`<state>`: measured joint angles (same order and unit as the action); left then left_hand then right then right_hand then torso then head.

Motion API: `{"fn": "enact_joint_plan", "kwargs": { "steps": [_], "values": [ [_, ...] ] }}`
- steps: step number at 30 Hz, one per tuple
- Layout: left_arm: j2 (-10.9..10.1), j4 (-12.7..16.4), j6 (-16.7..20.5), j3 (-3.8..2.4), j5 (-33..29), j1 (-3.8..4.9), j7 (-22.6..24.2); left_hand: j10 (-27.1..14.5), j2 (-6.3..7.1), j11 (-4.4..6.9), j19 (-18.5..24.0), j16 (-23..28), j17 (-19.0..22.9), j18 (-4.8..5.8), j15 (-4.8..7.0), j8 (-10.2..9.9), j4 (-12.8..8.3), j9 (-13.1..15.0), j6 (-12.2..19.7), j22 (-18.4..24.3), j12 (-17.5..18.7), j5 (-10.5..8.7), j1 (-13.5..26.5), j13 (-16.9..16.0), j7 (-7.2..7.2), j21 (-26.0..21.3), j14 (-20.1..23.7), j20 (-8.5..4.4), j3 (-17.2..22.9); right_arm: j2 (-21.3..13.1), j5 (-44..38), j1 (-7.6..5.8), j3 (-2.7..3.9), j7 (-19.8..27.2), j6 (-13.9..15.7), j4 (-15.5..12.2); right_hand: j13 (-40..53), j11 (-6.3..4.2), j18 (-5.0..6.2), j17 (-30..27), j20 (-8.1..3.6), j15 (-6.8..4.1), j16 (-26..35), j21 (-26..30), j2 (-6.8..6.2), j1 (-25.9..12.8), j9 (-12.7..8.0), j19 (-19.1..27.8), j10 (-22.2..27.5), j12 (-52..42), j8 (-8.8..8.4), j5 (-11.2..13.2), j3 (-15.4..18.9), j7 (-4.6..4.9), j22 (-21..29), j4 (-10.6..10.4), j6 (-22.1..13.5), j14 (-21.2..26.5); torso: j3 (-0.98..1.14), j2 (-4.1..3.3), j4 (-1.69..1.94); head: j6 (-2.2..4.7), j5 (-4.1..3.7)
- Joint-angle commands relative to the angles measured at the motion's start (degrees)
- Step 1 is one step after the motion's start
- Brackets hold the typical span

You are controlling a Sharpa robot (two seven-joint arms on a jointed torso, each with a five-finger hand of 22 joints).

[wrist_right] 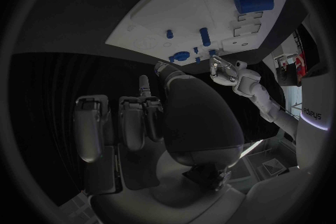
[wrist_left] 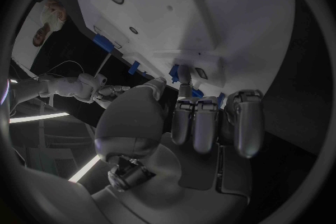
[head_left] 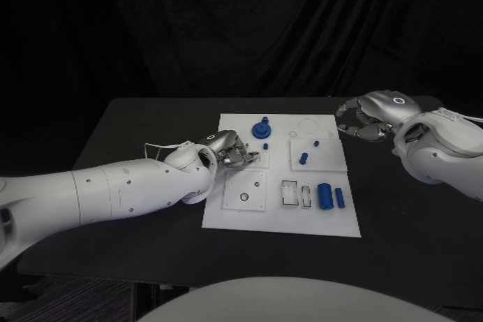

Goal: Assemble the parts on the task board

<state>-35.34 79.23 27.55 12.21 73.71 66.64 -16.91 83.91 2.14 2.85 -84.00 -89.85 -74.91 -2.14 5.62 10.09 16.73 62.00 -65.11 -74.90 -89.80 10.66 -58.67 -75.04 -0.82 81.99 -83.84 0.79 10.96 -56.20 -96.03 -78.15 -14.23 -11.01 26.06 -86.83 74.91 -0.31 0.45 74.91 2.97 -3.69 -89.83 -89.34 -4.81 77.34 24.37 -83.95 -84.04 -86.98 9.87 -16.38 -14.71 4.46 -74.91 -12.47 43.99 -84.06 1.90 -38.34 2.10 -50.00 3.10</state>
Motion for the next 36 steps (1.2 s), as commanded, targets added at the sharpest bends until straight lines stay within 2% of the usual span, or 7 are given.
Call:
{"fn": "enact_joint_plan", "kwargs": {
  "steps": [1, 11, 14, 20, 26, 29, 36],
  "values": [
    [-0.29, 0.64, 1.35, -0.03, 0.11, -0.12, 1.24, 6.09, -0.08, 0.49, -2.9, -0.15, -15.09, 0.23, 0.47, 0.43, 0.01, 0.82, 0.21, -11.86, -0.2, -0.67, 1.22, -14.96, 0.23, 0.08, -6.16, -0.38, -1.23, -0.19, -0.16, 0.08, 0.04, -1.09, -0.25, -0.19, 11.29, -0.4, -0.15, 15.09, -0.43, -0.31, -0.17, 0.34, 0.06, 0.31, -0.05, -5.36, -2.33, 0.19, -0.28, 0.07, -0.37, 0.08, -14.69, 0.09, 0.33, -5.94, 0.01, -0.04, 0.03, 0.0, -0.02],
    [-3.43, 5.37, 7.27, -0.06, 2.51, 0.5, 3.67, 6.09, 0.5, 0.8, -3.45, -0.15, -15.09, 0.48, 0.78, 2.0, -0.34, 4.62, 1.13, -12.42, -0.2, 0.74, -1.38, -14.96, 0.57, 1.12, -6.16, -0.68, -3.86, -0.71, -0.16, 0.07, 0.04, -0.9, 0.31, -0.47, 11.28, -0.4, -0.15, 15.09, -0.44, -0.31, -0.17, 0.34, 0.07, 0.22, -0.08, -5.36, -2.35, 0.19, -0.32, 0.08, -0.39, 0.09, -14.69, 0.05, 0.38, -5.94, 0.01, -0.05, -0.02, 0.0, -0.07],
    [-4.36, 6.6, 8.16, -0.07, 3.4, 1.81, 3.88, 6.09, 0.8, 0.87, -3.74, -0.15, -15.09, 0.65, 0.82, 2.45, -0.61, 6.03, 1.66, -12.74, -0.2, 1.93, -3.74, -14.96, 0.65, 1.82, -6.16, -0.75, -4.21, -0.87, -0.16, 0.07, 0.04, -0.54, 1.04, -0.57, 11.39, -0.4, -0.16, 15.09, -0.44, -0.32, -0.17, 0.29, 0.1, 0.13, -0.1, -5.4, -2.47, 0.1, -0.33, 0.08, -0.41, 0.08, -14.71, 0.01, 0.43, -5.94, -0.01, -0.08, -0.02, 0.0, -0.13],
    [-6.26, 7.6, 6.47, -0.08, 4.17, 5.81, 4.41, 6.09, 0.8, 0.9, -4.18, -0.15, -15.09, 0.93, 0.85, 2.6, -0.43, 7.06, 2.21, -13.23, -0.2, 2.54, -5.48, -14.96, 0.64, 2.98, -6.16, -0.78, -4.51, -1.03, 0.28, 0.06, 0.04, -0.1, 1.89, -0.68, 11.51, -0.43, -0.2, 15.09, -0.45, -0.33, -0.17, 0.16, 0.19, -0.01, -0.14, -5.49, -2.61, 0.0, -0.36, 0.08, -0.47, 0.06, -14.76, -0.07, 0.54, -5.94, -0.03, -0.03, -0.03, 0.0, -0.13],
    [-6.31, 4.04, 1.87, -0.04, 4.38, 8.82, 6.63, 6.09, 0.19, 0.83, -4.61, -0.15, -15.09, 1.24, 0.71, 2.7, -0.31, 8.43, 2.76, -13.81, -0.2, 0.12, -8.49, -14.96, 0.65, 4.3, -6.16, -0.68, -4.21, -0.86, 0.47, 0.04, 0.05, 0.03, 2.27, -0.55, 11.51, -0.43, -0.21, 15.09, -0.46, -0.33, -0.17, 0.14, 0.22, -0.02, -0.15, -5.5, -2.62, -0.01, -0.36, 0.07, -0.49, 0.06, -14.77, -0.08, 0.57, -5.94, 0.04, -0.08, -0.11, 0.0, 0.37],
    [-5.73, 1.57, 0.82, -0.04, 4.41, 9.3, 6.97, 6.09, -0.02, 0.87, -4.64, -0.15, -15.09, 1.27, 0.72, 2.48, -0.47, 8.81, 3.09, -13.91, -0.2, -1.16, -10.92, -14.96, 0.72, 4.44, -6.16, -0.65, -2.81, -0.7, 0.5, 0.03, 0.05, 0.1, 2.36, -0.53, 11.56, -0.44, -0.22, 15.09, -0.46, -0.34, -0.17, 0.11, 0.28, -0.06, -0.17, -5.52, -2.68, -0.05, -0.37, 0.07, -0.55, 0.05, -14.78, -0.1, 0.66, -5.94, -0.01, -0.2, -0.03, 0.0, 0.3],
    [-3.33, -4.37, -2.87, -0.03, 4.44, 9.72, 4.99, 6.09, 0.19, 0.78, -4.61, -0.15, -15.09, 1.26, 0.67, 2.1, -0.25, 9.0, 3.57, -13.92, -0.2, -0.41, -11.86, -14.96, 0.56, 4.4, -6.16, -0.61, -1.99, -0.59, 0.52, 0.02, 0.05, 0.25, 2.4, -0.44, 11.58, -0.44, -0.21, 15.09, -0.47, -0.35, -0.17, 0.13, 0.32, -0.06, -0.18, -5.51, -2.71, -0.07, -0.37, 0.06, -0.59, 0.05, -14.78, -0.09, 0.7, -5.94, 0.26, -0.14, 0.11, 0.0, 0.11]
  ]
}}
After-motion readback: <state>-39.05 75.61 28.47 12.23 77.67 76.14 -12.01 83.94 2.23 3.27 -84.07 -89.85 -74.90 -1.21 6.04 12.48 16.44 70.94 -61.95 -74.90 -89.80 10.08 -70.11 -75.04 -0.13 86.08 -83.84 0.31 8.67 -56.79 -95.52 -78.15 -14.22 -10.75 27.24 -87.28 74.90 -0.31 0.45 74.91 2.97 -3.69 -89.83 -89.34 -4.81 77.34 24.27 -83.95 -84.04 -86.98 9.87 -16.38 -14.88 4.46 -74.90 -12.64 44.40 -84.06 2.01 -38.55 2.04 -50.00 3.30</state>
